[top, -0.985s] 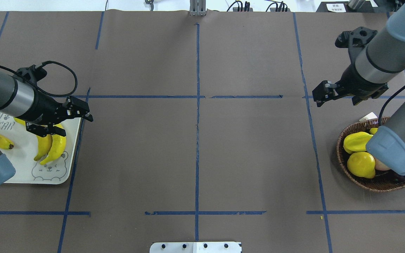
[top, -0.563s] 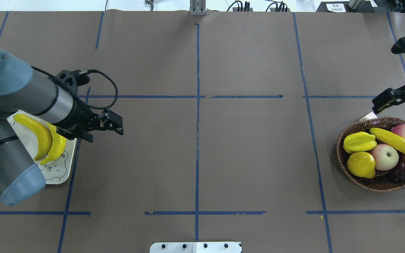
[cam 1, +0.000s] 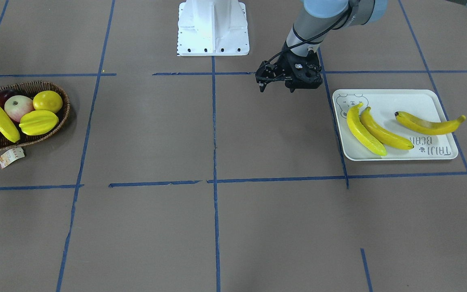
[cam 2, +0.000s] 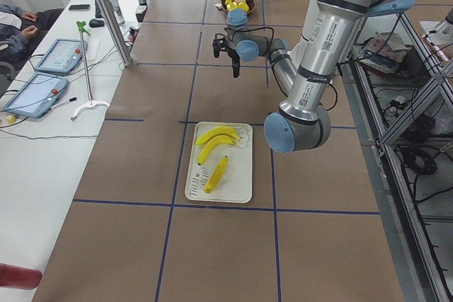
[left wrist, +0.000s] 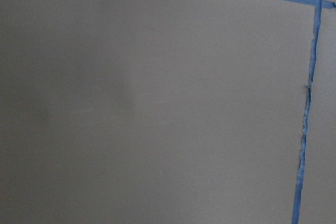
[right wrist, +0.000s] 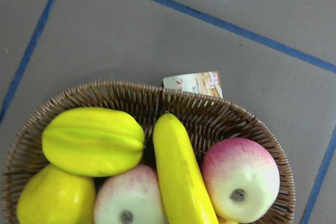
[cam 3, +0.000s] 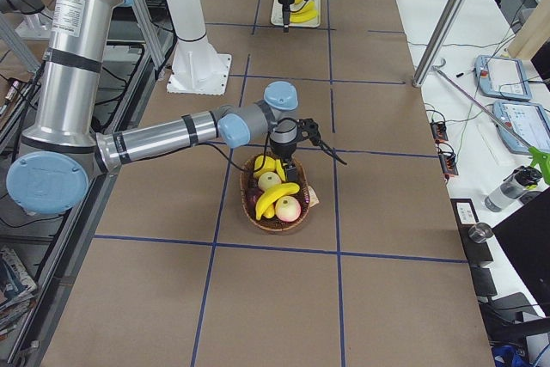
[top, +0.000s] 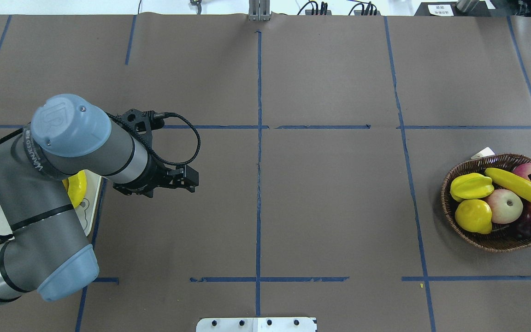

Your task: Transfer all bananas from basket to plate

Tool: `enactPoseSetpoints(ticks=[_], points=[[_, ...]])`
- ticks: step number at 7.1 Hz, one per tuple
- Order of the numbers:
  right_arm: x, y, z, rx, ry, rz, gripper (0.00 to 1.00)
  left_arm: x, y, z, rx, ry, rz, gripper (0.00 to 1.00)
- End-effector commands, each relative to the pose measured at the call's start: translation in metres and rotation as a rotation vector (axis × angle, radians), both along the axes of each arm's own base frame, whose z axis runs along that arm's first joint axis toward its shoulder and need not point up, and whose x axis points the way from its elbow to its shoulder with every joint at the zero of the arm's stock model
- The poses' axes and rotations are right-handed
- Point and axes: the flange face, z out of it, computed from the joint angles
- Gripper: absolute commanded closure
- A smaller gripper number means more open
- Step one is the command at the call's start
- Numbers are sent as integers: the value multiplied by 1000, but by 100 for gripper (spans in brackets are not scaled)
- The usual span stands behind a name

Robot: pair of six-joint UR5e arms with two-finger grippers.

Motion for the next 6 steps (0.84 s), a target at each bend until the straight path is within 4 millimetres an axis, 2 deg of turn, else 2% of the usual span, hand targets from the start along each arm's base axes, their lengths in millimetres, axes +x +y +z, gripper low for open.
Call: enactPoseSetpoints(ticks=[1,2,3,6], points=[[21,27,46,112,99,-92,1,1,2,-2,3,3,1,0],[12,31,50,118,118,-125,1,1,2,-2,3,3,1,0],[-6,34,54,145,174,-165,2,1,1,-3,4,5,1,0],[-29,39,55,147,190,-210,2,1,1,-3,4,4,0,0]])
